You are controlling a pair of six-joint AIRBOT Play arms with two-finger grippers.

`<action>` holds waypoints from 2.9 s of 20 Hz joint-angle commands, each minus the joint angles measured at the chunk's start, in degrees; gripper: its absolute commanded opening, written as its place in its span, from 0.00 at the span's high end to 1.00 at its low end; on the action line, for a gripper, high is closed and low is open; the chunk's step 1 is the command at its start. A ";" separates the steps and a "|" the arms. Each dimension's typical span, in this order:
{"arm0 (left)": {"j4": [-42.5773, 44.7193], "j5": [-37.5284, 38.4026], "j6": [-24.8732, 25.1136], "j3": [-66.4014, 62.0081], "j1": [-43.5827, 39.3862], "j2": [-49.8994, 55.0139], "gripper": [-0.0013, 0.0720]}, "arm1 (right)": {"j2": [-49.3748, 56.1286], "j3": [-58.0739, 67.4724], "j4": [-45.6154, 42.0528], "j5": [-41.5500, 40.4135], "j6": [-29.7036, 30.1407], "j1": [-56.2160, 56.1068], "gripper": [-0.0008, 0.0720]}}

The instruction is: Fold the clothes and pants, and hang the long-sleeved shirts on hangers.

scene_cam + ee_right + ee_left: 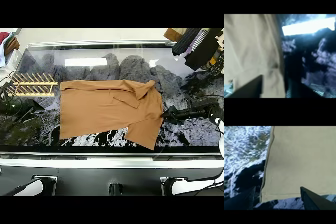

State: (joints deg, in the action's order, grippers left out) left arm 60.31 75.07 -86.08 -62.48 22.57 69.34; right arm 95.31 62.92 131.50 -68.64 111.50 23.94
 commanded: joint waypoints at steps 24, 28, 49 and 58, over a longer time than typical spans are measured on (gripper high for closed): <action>-17.55 -20.44 12.24 35.78 -3.37 -1.57 0.17 | -11.06 -0.20 0.37 -4.94 -4.24 -4.96 0.95; -18.12 -21.77 12.48 35.60 -5.18 0.28 0.81 | -13.38 -0.20 0.28 -5.97 -4.44 -4.96 0.95; 10.84 -5.57 -15.17 -50.25 2.01 -22.95 0.97 | -55.49 53.07 0.66 -1.33 -30.40 -4.96 0.95; 7.43 1.55 -8.76 -47.25 2.45 -19.87 0.97 | -47.34 53.96 -2.16 -8.13 -33.77 -4.81 0.95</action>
State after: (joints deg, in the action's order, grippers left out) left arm 72.64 73.65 -98.80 -111.04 24.88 46.50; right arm 43.24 116.57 130.28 -69.06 78.28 19.09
